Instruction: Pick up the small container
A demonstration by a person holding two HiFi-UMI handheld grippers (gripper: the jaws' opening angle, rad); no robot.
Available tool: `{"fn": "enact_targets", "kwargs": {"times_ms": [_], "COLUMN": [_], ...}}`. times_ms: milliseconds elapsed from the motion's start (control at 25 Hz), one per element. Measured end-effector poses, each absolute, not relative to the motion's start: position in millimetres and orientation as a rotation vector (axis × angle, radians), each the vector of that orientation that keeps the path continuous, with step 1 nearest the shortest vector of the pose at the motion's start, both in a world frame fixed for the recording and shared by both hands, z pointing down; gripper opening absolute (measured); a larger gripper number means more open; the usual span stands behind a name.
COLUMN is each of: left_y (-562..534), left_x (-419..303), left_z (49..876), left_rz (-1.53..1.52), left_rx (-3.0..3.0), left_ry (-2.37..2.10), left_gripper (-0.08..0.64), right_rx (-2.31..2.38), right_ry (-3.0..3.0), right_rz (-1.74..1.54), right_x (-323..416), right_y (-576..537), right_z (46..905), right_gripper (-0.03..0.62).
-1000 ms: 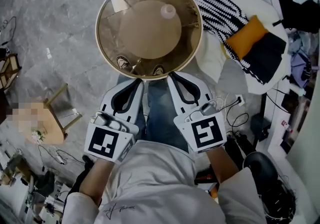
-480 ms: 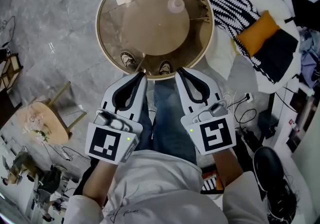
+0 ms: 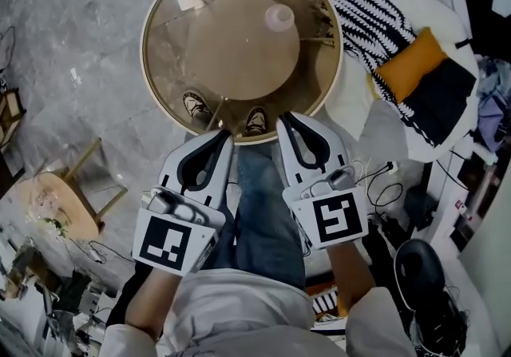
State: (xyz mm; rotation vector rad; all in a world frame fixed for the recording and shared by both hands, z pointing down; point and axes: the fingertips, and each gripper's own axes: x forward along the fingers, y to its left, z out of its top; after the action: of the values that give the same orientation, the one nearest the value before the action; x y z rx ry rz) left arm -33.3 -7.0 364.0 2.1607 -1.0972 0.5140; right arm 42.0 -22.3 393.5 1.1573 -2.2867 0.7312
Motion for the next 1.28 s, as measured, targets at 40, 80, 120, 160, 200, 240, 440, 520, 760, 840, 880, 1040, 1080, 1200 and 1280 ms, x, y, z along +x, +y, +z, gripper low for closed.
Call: {"fn": "enact_targets", "kwargs": {"times_ms": [40, 80, 120, 160, 200, 240, 440, 520, 760, 840, 880, 1040, 1080, 1200, 1280], "left_y": [-7.3, -7.7, -8.2, -8.6, -9.1, -9.7, -12.6, -12.9, -16.6, -19.0, -20.5, -26.0, -27.3, -30.1, -31.0], "left_x": [-32.9, -32.9, -33.3, -34.1, -35.0, -35.7, -36.2, -36.8, -36.1, -35.1, -35.2, -36.5, -36.6, -37.5, -38.9], "left_z": [367.4, 370.6, 373.7, 376.7, 379.7, 382.6, 394.1, 399.5, 414.2, 419.1, 421.1, 426.9, 428.0, 432.1, 435.8], "left_rz": [0.517, 0.518, 0.518, 0.517, 0.517, 0.517, 0.525, 0.535, 0.536, 0.542, 0.544, 0.54, 0.536, 0.533, 0.539], "left_rx": [2.156, 2.151, 2.146, 2.141, 2.136, 2.132, 2.116, 2.111, 2.103, 2.102, 2.101, 2.091, 2.09, 2.087, 2.082], "left_ry": [-1.097, -1.097, -1.097, -1.096, -1.094, -1.091, -1.076, -1.064, -1.05, -1.041, -1.038, -1.039, -1.04, -1.041, -1.035], "left_gripper": [0.018, 0.018, 0.018, 0.018, 0.018, 0.018, 0.018, 0.018, 0.018, 0.018, 0.018, 0.018, 0.018, 0.018, 0.018], "right_rx": [1.162, 1.166, 1.169, 1.17, 1.17, 1.169, 1.174, 1.186, 1.215, 1.229, 1.236, 1.25, 1.255, 1.274, 1.285], "right_ry": [-2.284, -2.284, -2.286, -2.29, -2.292, -2.29, -2.276, -2.269, -2.235, -2.22, -2.213, -2.196, -2.194, -2.193, -2.188], "right_rz": [0.733, 0.733, 0.728, 0.72, 0.715, 0.713, 0.745, 0.772, 0.789, 0.793, 0.793, 0.78, 0.773, 0.746, 0.74], "right_x": [42.8, 43.1, 42.7, 41.9, 40.9, 40.1, 40.2, 40.2, 46.7, 50.4, 51.6, 55.0, 56.1, 58.3, 58.5], "right_y": [-25.2, -28.3, -31.5, -34.5, -37.1, -39.2, -47.0, -50.7, -64.9, -69.3, -71.6, -81.1, -84.0, -93.8, -100.1], "right_z": [398.7, 403.8, 408.6, 413.3, 418.2, 423.4, 446.9, 455.9, 485.1, 494.4, 498.4, 513.5, 517.0, 526.1, 532.0], "right_gripper": [0.018, 0.018, 0.018, 0.018, 0.018, 0.018, 0.018, 0.018, 0.061, 0.064, 0.065, 0.074, 0.074, 0.077, 0.077]}}
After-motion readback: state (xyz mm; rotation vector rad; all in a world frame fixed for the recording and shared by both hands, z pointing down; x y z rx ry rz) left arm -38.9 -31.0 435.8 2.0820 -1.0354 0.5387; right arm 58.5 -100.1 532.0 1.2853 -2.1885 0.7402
